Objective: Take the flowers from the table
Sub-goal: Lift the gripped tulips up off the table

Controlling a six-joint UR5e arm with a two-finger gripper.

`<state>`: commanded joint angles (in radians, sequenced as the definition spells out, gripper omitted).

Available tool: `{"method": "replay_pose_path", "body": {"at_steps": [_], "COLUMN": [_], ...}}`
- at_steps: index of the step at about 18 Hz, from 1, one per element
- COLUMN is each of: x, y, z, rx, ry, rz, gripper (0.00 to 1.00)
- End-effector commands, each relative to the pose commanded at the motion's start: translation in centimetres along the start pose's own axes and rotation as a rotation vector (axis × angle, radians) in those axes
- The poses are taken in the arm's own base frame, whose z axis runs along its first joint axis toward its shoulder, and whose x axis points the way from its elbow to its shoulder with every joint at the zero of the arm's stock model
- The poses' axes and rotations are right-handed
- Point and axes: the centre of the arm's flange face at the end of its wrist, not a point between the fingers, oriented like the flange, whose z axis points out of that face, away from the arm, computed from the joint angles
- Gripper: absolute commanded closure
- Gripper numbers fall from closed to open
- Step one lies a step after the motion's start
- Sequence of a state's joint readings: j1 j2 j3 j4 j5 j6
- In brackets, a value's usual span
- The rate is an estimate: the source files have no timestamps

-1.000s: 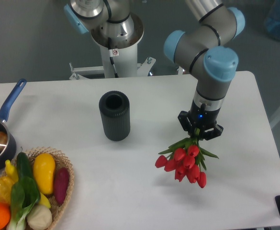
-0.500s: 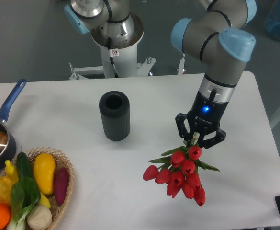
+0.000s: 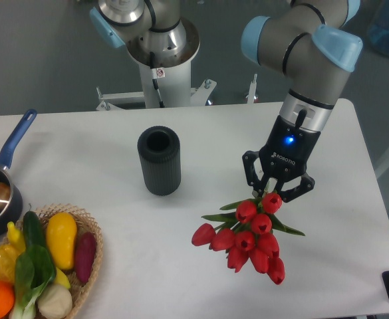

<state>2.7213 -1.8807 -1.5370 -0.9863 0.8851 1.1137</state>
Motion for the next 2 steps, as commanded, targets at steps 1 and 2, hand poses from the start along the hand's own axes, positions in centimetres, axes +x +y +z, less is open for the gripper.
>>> {"method": "replay_pose_path", "body": {"at_steps": [1,2], "x": [-0.03,0.01], "y": [0.00,-0.05], "z": [-0.13,-0.21], "rx": [0.001,0.001], "ry": [-0.002,-0.003], "rz": [0.000,0.001], "gripper": [0.77,0.77]}}
